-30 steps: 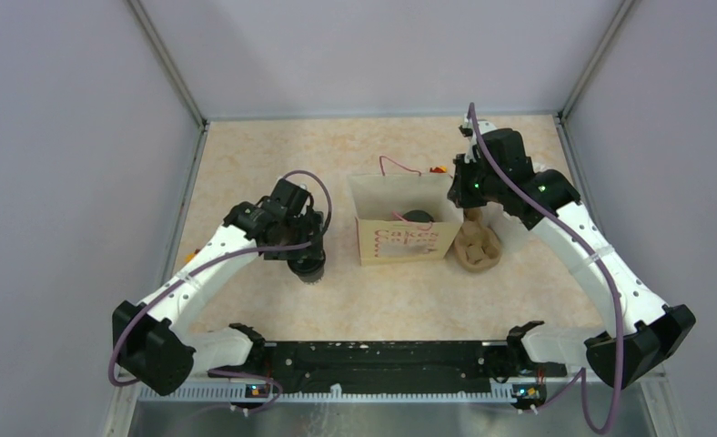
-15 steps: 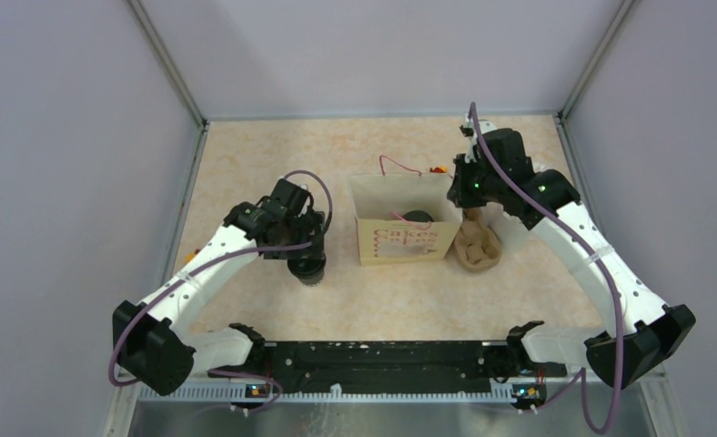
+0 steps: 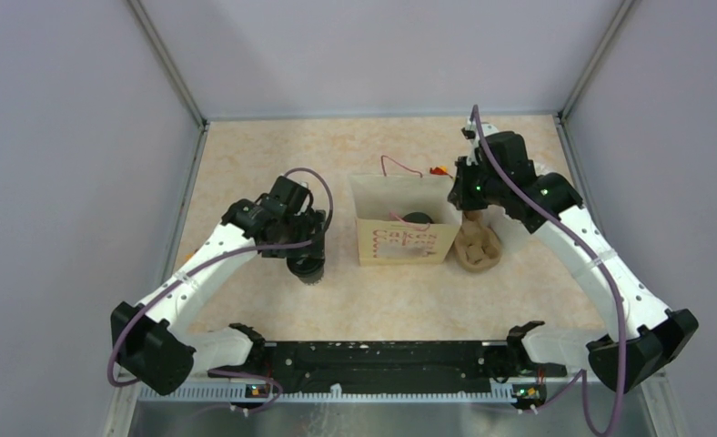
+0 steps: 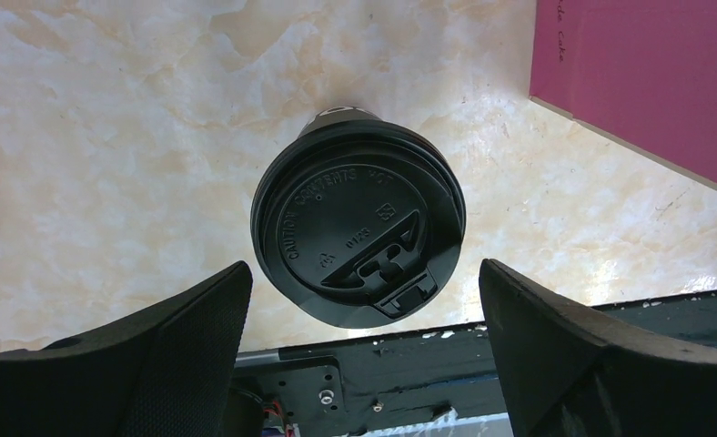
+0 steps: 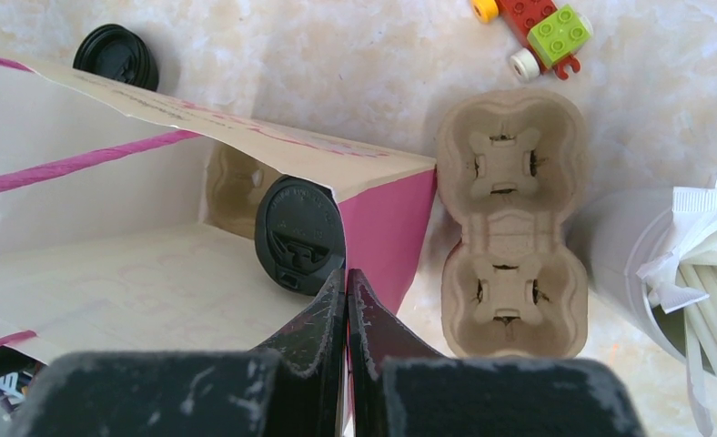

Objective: Pack the takeout coffee

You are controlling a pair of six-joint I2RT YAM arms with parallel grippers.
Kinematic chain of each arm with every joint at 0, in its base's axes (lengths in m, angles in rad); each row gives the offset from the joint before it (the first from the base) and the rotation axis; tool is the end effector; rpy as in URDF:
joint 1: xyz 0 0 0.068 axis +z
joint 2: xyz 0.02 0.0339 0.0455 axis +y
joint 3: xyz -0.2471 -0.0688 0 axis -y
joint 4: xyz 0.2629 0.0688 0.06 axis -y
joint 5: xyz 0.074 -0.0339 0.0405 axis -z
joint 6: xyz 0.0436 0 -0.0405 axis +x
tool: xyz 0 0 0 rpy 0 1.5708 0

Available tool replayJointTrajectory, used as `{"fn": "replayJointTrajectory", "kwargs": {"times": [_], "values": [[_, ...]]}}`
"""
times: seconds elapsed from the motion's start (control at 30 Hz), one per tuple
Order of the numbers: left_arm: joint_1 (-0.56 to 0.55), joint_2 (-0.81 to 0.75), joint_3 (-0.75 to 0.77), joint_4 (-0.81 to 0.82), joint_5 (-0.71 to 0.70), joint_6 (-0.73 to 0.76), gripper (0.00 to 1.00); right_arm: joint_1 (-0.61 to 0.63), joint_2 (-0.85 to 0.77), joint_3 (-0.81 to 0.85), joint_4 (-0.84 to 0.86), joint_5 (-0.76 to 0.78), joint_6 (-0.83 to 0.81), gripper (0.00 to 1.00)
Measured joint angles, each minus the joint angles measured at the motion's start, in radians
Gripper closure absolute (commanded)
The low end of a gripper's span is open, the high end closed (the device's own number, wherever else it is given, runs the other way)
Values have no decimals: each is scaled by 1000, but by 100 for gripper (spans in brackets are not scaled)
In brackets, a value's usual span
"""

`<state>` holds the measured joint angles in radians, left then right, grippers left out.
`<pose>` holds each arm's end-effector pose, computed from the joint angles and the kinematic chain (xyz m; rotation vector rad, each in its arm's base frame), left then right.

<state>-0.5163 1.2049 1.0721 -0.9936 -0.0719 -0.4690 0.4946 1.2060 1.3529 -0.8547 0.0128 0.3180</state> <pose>0.2195 -0.1210 0.2628 0.0421 2.7092 -0.2037 0.2401 0.1288 0.3657 -0.1971 2.3040 0.4072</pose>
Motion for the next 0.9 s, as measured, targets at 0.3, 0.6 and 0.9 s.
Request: {"fn": "replayJointTrajectory", "kwargs": {"times": [0.3,0.6,0.9], "values": [[-24,5,0,-3,-9,-3,10,0,-8,-8,2,0,2,100],[-41,28,-16,11,-49,-26,17,0,-9,-11,4,-1,5,100],[-42,19,-40,28,-76,-33,7,0,-9,-11,4,-2,7,100]]}}
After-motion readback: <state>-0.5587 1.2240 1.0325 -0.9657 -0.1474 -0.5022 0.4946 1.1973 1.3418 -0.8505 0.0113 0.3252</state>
